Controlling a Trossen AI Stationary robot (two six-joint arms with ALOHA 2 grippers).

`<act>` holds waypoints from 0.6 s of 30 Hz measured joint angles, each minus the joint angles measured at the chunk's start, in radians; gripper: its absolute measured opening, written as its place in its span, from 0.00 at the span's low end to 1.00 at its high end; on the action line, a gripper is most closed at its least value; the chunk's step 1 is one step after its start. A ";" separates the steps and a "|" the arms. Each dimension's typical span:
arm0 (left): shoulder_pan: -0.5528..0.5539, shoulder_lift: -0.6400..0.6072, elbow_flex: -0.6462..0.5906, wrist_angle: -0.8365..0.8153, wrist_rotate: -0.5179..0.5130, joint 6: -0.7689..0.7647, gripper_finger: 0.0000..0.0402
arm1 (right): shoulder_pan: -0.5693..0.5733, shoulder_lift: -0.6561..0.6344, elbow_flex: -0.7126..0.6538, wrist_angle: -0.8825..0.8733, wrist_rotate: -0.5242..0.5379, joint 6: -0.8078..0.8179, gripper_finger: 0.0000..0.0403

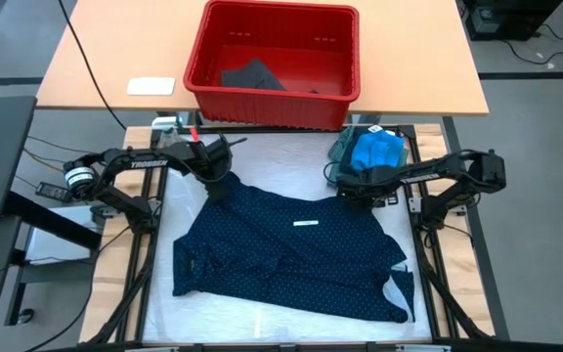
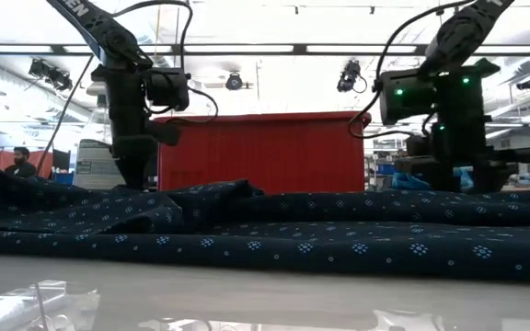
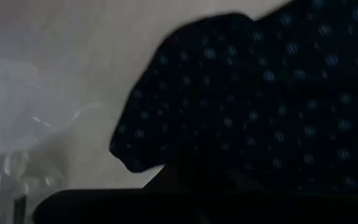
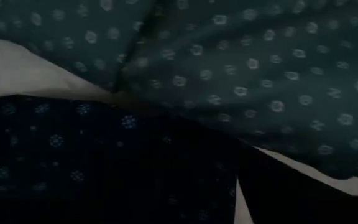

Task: Fold laundry
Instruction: Fold the dark blue polo shirt

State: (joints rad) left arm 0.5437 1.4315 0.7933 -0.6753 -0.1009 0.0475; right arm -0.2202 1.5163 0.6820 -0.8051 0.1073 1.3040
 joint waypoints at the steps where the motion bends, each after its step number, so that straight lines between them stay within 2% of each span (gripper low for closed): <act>1: 0.006 0.000 0.000 0.011 0.002 0.001 0.00 | -0.003 0.010 0.001 0.003 0.000 -0.001 0.49; 3: 0.022 0.000 0.000 0.038 0.014 0.004 0.00 | -0.005 0.016 0.002 0.010 0.007 -0.017 0.40; 7: 0.047 0.002 0.001 0.088 0.020 0.018 0.00 | -0.004 -0.040 0.007 -0.029 0.040 -0.065 0.09; 8: 0.053 0.002 0.006 0.088 0.020 0.020 0.00 | -0.003 -0.063 0.018 -0.069 0.054 -0.084 0.05; 11: 0.073 -0.009 0.036 0.077 0.020 0.025 0.00 | 0.016 -0.153 0.113 -0.230 0.117 -0.066 0.03; 13: 0.085 -0.029 0.061 0.069 0.019 0.025 0.00 | 0.047 -0.195 0.172 -0.411 0.187 -0.051 0.02; 16: 0.098 -0.087 0.106 0.061 0.019 0.026 0.00 | 0.099 -0.255 0.274 -0.616 0.297 0.018 0.02; 18: 0.101 -0.138 0.130 0.063 0.020 0.027 0.00 | 0.136 -0.280 0.309 -0.723 0.330 0.029 0.01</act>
State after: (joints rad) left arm 0.6450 1.2931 0.9234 -0.6124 -0.0813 0.0742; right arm -0.0844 1.2359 0.9907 -1.5285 0.4378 1.3327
